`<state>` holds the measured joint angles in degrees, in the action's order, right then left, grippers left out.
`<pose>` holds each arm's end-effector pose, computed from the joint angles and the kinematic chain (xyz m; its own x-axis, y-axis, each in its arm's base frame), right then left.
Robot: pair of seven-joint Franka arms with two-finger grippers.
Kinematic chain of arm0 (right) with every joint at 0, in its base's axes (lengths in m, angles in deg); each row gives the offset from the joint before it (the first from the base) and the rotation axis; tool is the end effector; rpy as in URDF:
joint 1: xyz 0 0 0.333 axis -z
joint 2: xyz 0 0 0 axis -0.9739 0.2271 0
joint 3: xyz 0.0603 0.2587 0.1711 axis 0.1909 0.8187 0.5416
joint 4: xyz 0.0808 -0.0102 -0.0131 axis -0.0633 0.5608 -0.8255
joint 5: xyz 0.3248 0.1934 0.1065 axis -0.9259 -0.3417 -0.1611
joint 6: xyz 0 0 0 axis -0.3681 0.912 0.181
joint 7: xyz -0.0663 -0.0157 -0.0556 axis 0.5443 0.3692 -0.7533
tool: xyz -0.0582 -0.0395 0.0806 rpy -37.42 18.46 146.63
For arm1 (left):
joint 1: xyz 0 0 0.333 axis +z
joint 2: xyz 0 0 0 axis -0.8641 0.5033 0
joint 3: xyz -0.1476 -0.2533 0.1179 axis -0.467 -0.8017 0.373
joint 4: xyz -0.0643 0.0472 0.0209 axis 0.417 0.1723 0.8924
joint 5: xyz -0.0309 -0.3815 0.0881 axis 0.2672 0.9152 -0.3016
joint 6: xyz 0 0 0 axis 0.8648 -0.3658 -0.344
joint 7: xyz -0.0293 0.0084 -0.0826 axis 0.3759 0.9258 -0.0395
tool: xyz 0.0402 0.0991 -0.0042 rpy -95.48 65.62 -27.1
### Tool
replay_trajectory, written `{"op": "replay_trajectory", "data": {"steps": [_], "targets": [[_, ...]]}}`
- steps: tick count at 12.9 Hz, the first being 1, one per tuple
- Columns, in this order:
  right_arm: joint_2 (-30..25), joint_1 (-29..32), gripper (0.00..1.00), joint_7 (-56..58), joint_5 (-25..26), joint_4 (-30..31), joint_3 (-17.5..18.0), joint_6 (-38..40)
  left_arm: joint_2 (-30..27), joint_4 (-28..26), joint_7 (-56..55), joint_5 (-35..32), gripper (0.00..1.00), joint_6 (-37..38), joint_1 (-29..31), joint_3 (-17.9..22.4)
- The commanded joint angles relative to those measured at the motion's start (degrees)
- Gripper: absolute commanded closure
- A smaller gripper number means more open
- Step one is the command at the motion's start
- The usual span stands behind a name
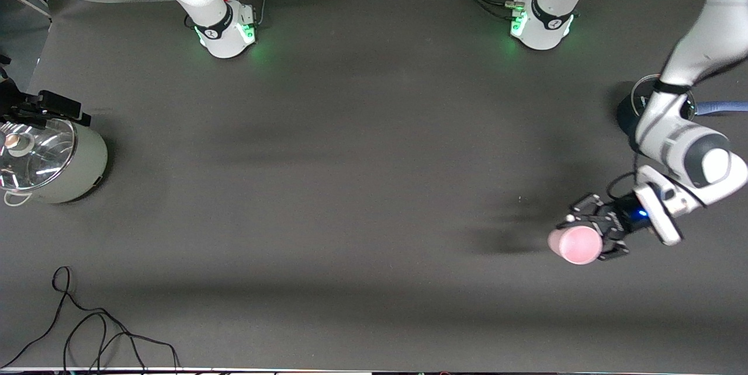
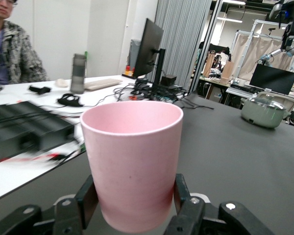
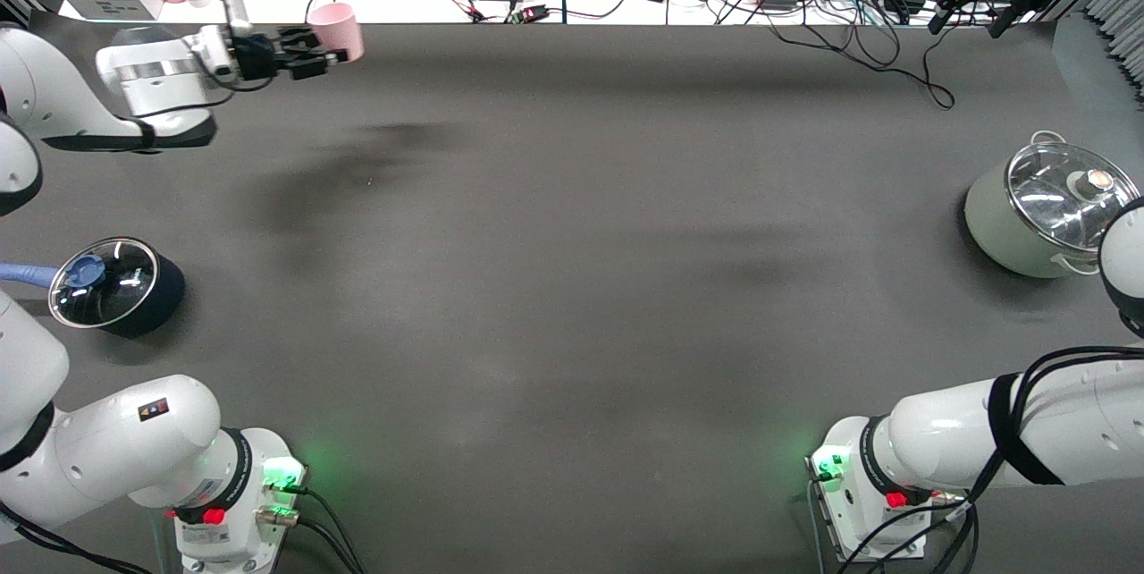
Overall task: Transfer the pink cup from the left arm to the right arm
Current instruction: 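Carry the pink cup with the left gripper toward the table middle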
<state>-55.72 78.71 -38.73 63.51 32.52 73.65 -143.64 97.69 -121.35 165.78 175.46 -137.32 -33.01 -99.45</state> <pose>0.5473 -0.0615 0.6056 0.9938 -0.0065 -0.1109 -0.0151 -0.9969 -0.0773 0.6418 -0.0091 0.2820 0.2780 -0.1071 0.9546 -0.8762 -0.4357 0.2062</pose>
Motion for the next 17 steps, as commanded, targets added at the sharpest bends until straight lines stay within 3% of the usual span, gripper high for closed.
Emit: {"op": "replay_trajectory", "data": {"steps": [1, 4, 6, 7, 10, 13, 17], "targets": [[-0.1, -0.1, 0.00, -1.2, -1.3, -2.6, 0.1, 0.7, -10.1, -10.0, 1.8, 7.2, 0.66, -7.6, 0.3, -8.2], [0.6, -0.4, 0.01, -11.0, -5.3, -7.6, 0.6, 0.7, -16.3, -13.8, 1.8, 11.9, 0.66, -13.4, 0.0, -18.4], [0.8, -2.0, 0.05, -19.2, -6.5, -8.8, 1.1, 0.6, -15.9, -13.1, 1.6, 15.1, 0.66, -22.2, -1.8, -26.3], [1.2, -4.2, 0.05, -24.8, -6.9, -9.6, 1.1, 0.2, -15.8, -12.2, 1.6, 16.0, 0.66, -24.4, -3.0, -28.0], [6.6, -11.1, 0.01, -44.2, -7.7, -15.9, 1.1, -0.8, -14.9, -8.2, 0.3, 17.9, 0.67, -29.7, -8.6, -28.3], [9.1, -16.1, 0.00, -60.0, -10.9, -16.9, 1.1, -6.2, -12.9, -2.4, -3.9, 17.8, 0.67, -35.6, -12.5, -28.2], [8.4, -17.4, 0.00, -60.5, -10.2, -13.6, 0.7, -6.8, -12.9, -2.3, -4.5, 17.8, 0.67, -36.0, -12.5, -28.2]]}}
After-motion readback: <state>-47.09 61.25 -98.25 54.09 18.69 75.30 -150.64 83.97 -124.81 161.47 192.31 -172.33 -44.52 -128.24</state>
